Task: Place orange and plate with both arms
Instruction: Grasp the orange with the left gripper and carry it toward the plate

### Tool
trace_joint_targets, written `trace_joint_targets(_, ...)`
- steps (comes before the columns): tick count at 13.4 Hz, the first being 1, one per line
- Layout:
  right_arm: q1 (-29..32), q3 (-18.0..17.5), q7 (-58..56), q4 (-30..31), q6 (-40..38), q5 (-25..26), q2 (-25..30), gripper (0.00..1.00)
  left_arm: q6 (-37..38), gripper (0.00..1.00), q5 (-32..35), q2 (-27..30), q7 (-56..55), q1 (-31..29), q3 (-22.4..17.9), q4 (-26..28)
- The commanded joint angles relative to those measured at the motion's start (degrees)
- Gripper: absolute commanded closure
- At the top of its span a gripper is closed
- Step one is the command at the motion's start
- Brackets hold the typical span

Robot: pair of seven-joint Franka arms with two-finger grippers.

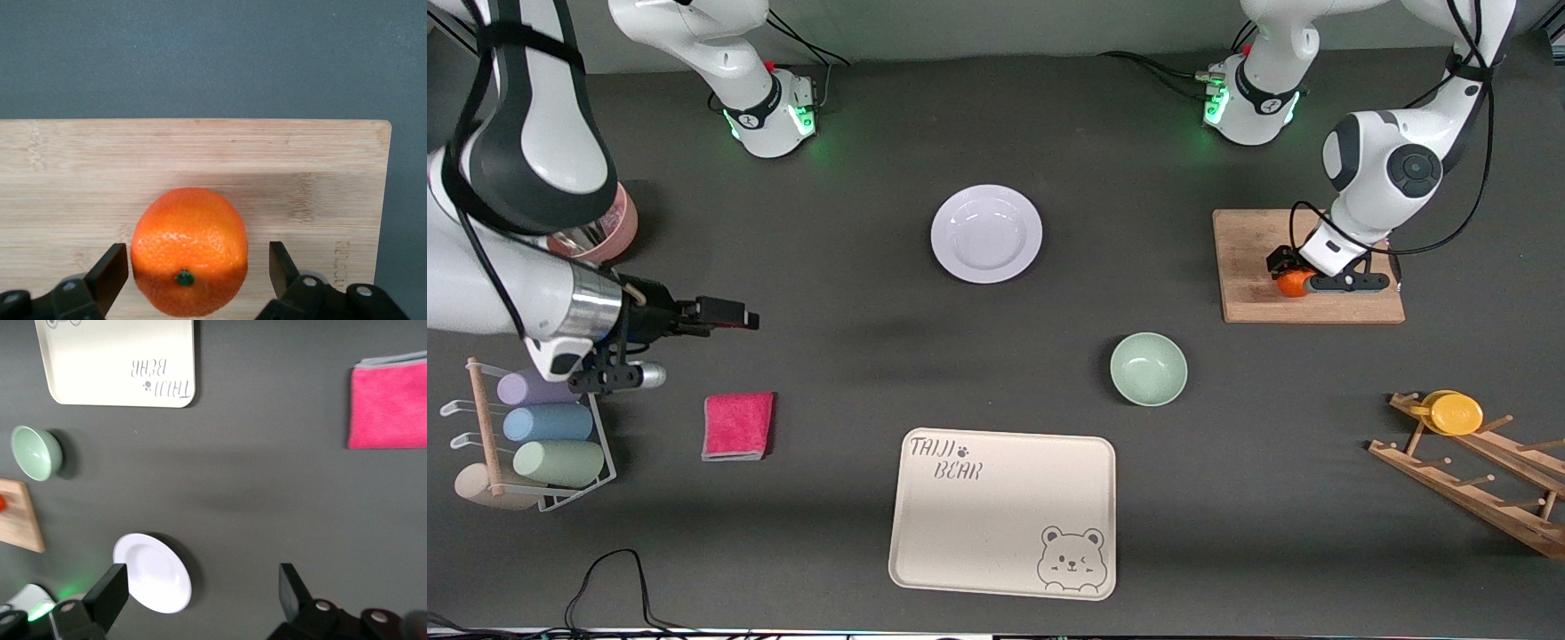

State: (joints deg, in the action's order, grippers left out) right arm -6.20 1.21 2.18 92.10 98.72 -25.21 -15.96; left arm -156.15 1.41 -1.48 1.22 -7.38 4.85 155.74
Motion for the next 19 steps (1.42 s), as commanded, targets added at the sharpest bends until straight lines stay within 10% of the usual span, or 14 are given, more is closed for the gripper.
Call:
trace_joint_targets(1, 0.1, 0.1, 1.8, -0.7, 2.6, -5.8, -3.6, 0.0, -0.1, 1.0, 1.1, 0.6, -0.5, -0.5, 0.4, 0.3)
trace_joint_targets(8, 0.3, 1.4, -0.1, 3.8, 11.1, -25.2, -8.2, 0.0, 26.0, 1.0, -2.5, 8.9, 0.8, 3.0, 3.0, -13.9)
trace_joint_targets(12, 0.8, 1.4, -0.5, 3.4, 12.9, -31.3, -12.2, 0.0, 43.3, 1.0, -11.8, 9.2, -12.2, 3.1, 16.6, -28.7)
trace_joint_targets(19, 0.4, 1.4, -13.5, 18.9, 21.4, -49.0, -6.4, 0.0, 37.6, 1.0, -16.1, 5.6, -47.8, 3.3, 43.1, -37.1)
